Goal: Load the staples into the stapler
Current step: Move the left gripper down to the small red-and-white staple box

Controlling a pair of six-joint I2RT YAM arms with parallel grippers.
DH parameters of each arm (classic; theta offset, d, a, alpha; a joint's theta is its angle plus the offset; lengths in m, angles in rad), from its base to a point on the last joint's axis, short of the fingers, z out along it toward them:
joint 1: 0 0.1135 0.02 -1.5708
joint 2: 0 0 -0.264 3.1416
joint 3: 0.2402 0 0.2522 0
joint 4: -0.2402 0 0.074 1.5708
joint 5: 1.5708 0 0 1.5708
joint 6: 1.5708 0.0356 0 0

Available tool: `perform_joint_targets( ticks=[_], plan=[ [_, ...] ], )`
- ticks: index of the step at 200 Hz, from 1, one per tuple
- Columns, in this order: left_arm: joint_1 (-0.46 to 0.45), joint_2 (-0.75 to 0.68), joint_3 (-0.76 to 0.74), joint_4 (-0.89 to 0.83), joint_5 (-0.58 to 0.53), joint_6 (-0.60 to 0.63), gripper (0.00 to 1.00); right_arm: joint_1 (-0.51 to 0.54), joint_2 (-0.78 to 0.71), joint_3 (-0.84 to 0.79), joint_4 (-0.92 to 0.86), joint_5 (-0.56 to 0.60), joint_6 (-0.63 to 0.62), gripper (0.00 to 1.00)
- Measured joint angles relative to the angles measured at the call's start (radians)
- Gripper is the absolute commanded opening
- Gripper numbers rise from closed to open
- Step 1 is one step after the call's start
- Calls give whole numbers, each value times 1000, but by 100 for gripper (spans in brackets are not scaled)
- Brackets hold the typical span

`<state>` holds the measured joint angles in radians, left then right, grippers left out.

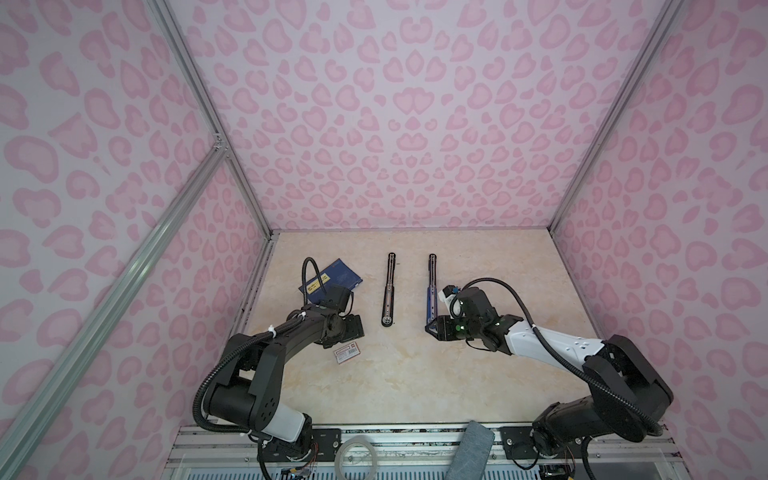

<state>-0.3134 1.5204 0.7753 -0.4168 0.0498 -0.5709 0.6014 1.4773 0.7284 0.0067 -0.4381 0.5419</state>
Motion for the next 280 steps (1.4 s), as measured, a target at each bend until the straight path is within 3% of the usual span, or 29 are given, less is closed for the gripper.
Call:
perform_joint_targets(
  ticks=[104,186,236,280],
  plan=[
    [-134,-76,-48,-112,91,-3,79,-6,20,-22,35,-7,8,45],
    [-215,-129,-87,-202,133,-48,67,-6,14,-36,60,-7,16,44],
    [-326,-64,-18,-187,183,-83,64,-6,14,-50,77,-7,24,44],
    [-345,-60,34,-201,155,-82,65,-6,3,-59,77,-6,24,44]
  ],
)
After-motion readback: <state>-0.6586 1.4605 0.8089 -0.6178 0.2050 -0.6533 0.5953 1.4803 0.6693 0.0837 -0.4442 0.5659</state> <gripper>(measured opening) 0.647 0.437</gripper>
